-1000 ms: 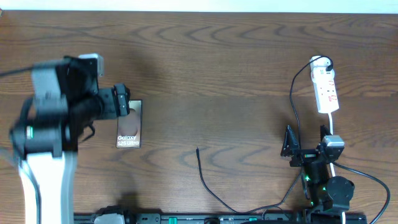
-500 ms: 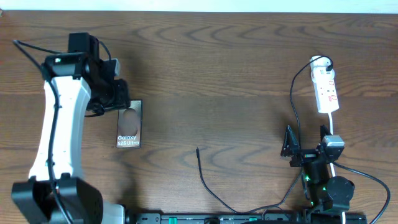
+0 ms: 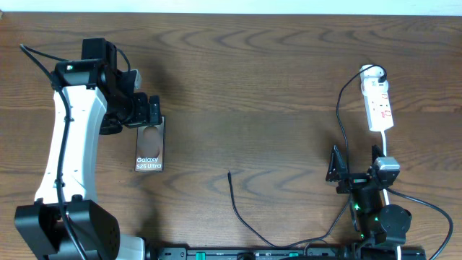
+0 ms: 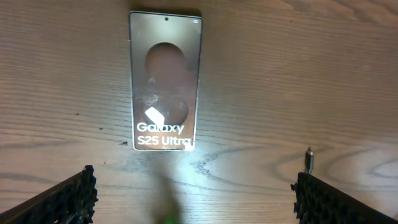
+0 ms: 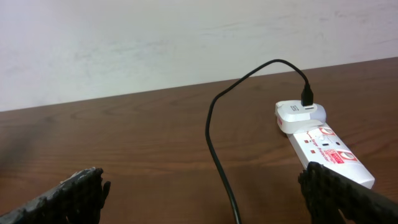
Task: Plug charger to phone and switch on socket
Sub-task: 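Move the left gripper over the phone in the black holder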
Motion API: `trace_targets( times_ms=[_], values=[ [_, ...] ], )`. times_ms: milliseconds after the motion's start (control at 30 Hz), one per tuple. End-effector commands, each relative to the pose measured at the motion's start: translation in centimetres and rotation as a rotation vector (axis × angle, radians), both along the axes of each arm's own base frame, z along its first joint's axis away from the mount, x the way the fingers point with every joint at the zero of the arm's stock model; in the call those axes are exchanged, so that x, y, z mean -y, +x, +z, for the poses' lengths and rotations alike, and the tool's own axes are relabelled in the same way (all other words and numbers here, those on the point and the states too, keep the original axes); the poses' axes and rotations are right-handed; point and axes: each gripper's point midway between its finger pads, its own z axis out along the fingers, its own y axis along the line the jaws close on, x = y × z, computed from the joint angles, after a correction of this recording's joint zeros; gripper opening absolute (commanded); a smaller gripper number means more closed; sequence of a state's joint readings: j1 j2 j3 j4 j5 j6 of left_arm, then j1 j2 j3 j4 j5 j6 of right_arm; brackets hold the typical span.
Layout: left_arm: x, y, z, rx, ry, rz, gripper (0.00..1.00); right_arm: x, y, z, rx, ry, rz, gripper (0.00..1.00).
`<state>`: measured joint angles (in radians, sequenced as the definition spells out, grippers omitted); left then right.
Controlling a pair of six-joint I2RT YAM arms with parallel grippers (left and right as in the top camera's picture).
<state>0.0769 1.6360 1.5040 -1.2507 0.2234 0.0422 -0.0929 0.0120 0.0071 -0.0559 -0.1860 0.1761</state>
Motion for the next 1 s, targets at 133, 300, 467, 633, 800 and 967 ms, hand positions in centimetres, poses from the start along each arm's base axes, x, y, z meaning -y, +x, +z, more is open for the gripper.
trace_targets(
  times_ms=[133, 300, 467, 633, 800, 967],
  values=[
    [-1.1, -0.6, -2.0, -0.034, 0.060, 0.003, 0.98, -0.2, 0.0, 0.0, 0.000, 0.002, 0.007, 0.99],
    [-0.9, -0.4, -3.9, -0.026, 0.050, 0.000, 0.98, -0.2, 0.0, 0.0, 0.000, 0.002, 0.007, 0.99],
    [-0.8, -0.6, -6.5, -0.026, 0.050, -0.001, 0.98, -0.2, 0.0, 0.0, 0.000, 0.003, 0.007, 0.99],
    [-0.9, -0.6, -8.4, -0.012, 0.051, -0.001, 0.98, -0.2, 0.0, 0.0, 0.000, 0.002, 0.007, 0.99],
    [-0.9, -0.6, -9.2, -0.003, 0.052, -0.001, 0.98, -0.2, 0.0, 0.0, 0.000, 0.002, 0.007, 0.99],
    [-0.8, -0.7, -10.6, 0.008, 0.053, 0.000, 0.98, -0.2, 0.0, 0.0, 0.000, 0.002, 0.007, 0.99]
  ],
)
